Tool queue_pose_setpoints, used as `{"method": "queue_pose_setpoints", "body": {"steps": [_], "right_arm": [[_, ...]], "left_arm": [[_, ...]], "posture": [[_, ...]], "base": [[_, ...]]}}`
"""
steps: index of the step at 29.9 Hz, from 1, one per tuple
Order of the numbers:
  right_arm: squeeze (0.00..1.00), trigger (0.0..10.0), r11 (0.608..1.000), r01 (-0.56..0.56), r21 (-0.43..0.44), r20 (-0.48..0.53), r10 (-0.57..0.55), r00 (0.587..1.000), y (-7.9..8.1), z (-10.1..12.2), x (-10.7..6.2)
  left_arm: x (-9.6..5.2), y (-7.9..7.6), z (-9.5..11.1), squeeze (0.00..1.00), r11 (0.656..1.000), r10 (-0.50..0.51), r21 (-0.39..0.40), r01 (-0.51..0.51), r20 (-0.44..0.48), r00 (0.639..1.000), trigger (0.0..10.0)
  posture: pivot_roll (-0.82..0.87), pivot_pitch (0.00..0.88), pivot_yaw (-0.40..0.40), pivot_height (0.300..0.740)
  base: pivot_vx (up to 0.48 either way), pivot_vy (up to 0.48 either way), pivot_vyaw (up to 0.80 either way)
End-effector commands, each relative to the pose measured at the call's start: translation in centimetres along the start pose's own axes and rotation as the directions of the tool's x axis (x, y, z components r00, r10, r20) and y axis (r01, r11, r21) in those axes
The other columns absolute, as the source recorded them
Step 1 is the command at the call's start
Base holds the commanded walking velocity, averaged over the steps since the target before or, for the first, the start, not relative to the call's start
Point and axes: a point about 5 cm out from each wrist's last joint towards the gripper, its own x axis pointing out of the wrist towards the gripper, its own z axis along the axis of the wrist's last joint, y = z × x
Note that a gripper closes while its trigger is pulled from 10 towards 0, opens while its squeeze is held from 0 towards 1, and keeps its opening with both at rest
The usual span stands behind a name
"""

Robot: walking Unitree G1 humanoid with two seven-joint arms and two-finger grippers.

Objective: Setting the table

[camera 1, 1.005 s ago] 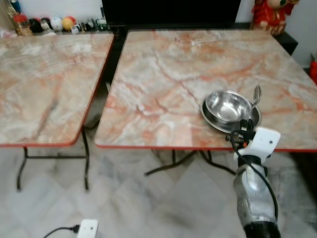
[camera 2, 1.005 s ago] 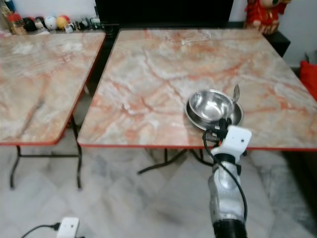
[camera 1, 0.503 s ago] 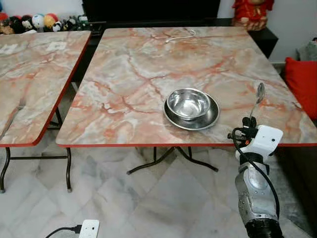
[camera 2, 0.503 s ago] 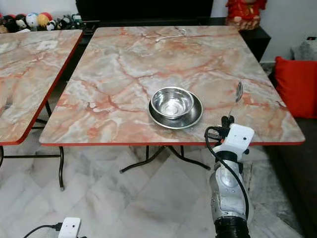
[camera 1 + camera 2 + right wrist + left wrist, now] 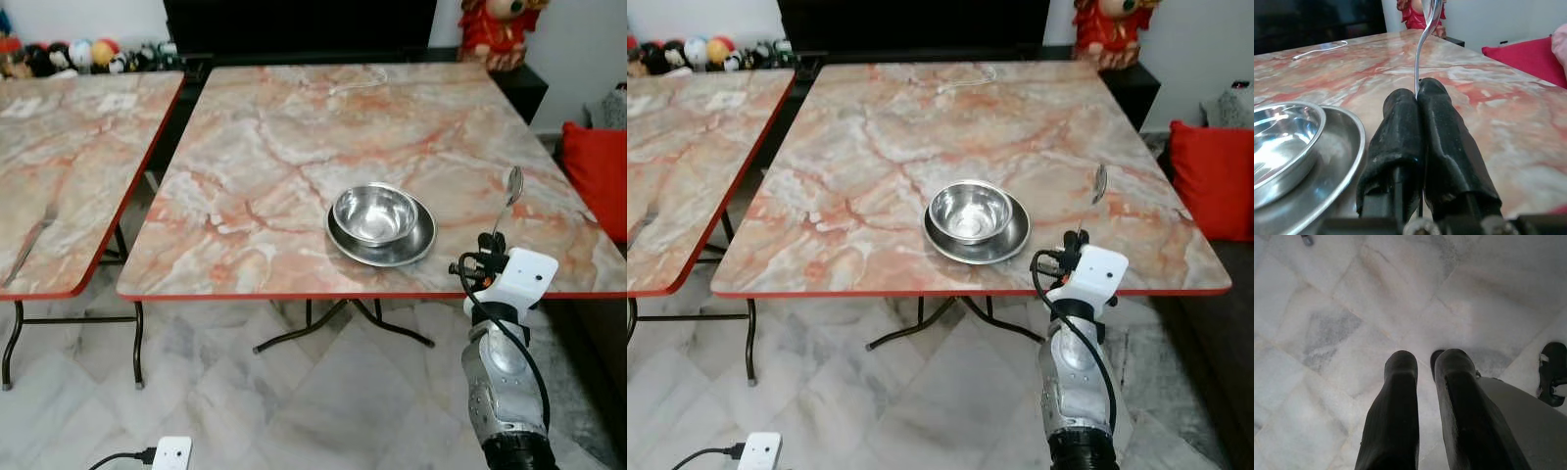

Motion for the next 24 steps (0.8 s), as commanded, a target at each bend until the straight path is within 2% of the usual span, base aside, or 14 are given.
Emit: {"method": "queue_pose_setpoints", "body": {"steps": [1, 3, 8, 19, 24], "right_arm": [[0.00, 10.0, 1.000, -0.004, 0.004, 0.004, 0.004, 1.000, 0.3, 0.1, 0.1], [0.00, 10.0, 1.000, -0.002, 0.003, 0.007, 0.002, 1.000, 0.3, 0.1, 0.2], [0.00, 10.0, 1.000, 0.005, -0.007, 0.011, -0.005, 1.000, 0.0, 0.2, 0.4], [0.00, 10.0, 0.999, 0.034, -0.041, 0.064, -0.031, 0.997, -1.2, 2.0, 2.3], [0.00, 10.0, 0.996, 0.067, -0.063, 0.093, -0.061, 0.994, -2.5, 3.1, 3.2]], "left_arm": [[-0.2, 0.3, -0.7, 0.00, 1.000, 0.004, 0.003, -0.004, -0.020, 1.000, 10.0], [-0.2, 0.3, -0.7, 0.00, 1.000, 0.005, 0.003, -0.004, -0.020, 1.000, 10.0], [-0.2, 0.3, -0.7, 0.00, 1.000, 0.007, 0.013, -0.007, -0.023, 1.000, 10.0], [-0.2, 0.3, -0.6, 0.00, 1.000, 0.009, 0.009, -0.009, -0.020, 1.000, 10.0], [-0.1, 0.3, -0.5, 0.00, 1.000, 0.011, 0.008, -0.011, -0.019, 1.000, 10.0]], "posture": [[-0.09, 0.105, 0.025, 0.740], [-0.09, 0.104, 0.025, 0.740], [-0.09, 0.105, 0.024, 0.740], [-0.09, 0.107, 0.023, 0.740], [-0.09, 0.106, 0.025, 0.740]], "base": [[0.356, 0.000, 0.00], [0.358, 0.000, 0.00], [0.000, 0.000, 0.00], [0.000, 0.000, 0.00], [0.000, 0.000, 0.00]]}}
